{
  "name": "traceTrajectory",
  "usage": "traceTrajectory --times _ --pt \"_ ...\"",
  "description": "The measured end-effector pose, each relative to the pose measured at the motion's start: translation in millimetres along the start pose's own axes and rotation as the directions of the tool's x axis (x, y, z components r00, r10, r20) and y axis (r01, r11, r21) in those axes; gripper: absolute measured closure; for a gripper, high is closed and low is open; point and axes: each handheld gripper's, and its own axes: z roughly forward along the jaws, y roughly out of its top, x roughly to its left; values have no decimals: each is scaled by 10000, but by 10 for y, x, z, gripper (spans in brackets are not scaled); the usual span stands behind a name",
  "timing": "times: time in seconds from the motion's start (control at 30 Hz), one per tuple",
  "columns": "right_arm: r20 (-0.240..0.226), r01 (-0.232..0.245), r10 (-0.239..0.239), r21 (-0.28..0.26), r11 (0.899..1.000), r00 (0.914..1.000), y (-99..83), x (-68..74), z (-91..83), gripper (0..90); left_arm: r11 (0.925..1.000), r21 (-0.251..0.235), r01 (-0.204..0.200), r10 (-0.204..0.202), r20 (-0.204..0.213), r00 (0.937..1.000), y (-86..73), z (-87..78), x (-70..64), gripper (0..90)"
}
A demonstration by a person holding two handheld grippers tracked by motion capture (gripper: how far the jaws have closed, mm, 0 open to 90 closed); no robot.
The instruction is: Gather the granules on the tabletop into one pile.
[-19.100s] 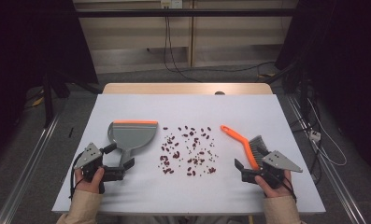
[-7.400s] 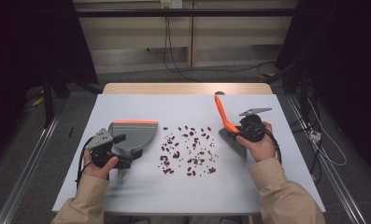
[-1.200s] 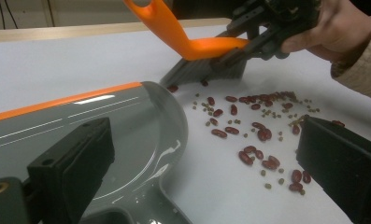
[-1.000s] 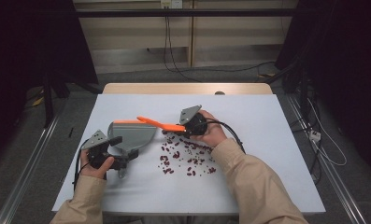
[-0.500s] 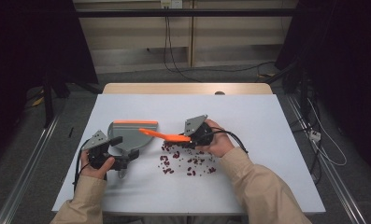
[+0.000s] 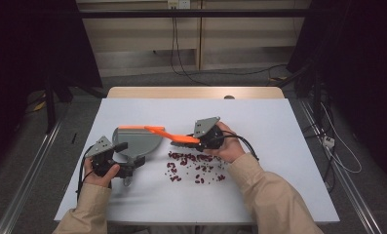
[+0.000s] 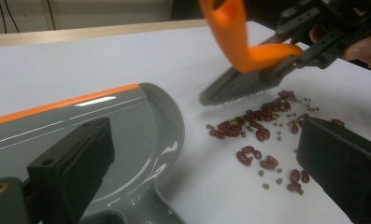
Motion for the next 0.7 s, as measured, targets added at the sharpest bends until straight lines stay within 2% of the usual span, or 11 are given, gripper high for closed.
traceTrajectory --times 0.17,0.23,0.3,0.33,0.43,0.7 --pt "243 16 -18 77 10000 9997 47 -109 175 714 10000 -19 27 -27 32 10000 -2 0 13 39" --pt "83 44 -46 157 9999 10000 47 -109 260 714 10000 30 10 -10 11 10000 -3 -3 19 39" --pt "-256 2 -2 17 10000 9997 54 -64 318 714 10000 54 8 -8 -12 10000 -6 -5 24 39" --pt "-297 137 -135 68 9999 9995 74 -37 327 714 10000 81 1 -1 -32 10000 -7 -5 27 39" --pt "-460 471 -455 325 9984 9979 110 40 316 713 10000 73 -16 16 -26 10000 -7 1 22 39" --pt "-884 573 -567 47 9983 9945 49 191 179 713 9998 157 -87 88 -56 9999 -12 5 14 39"
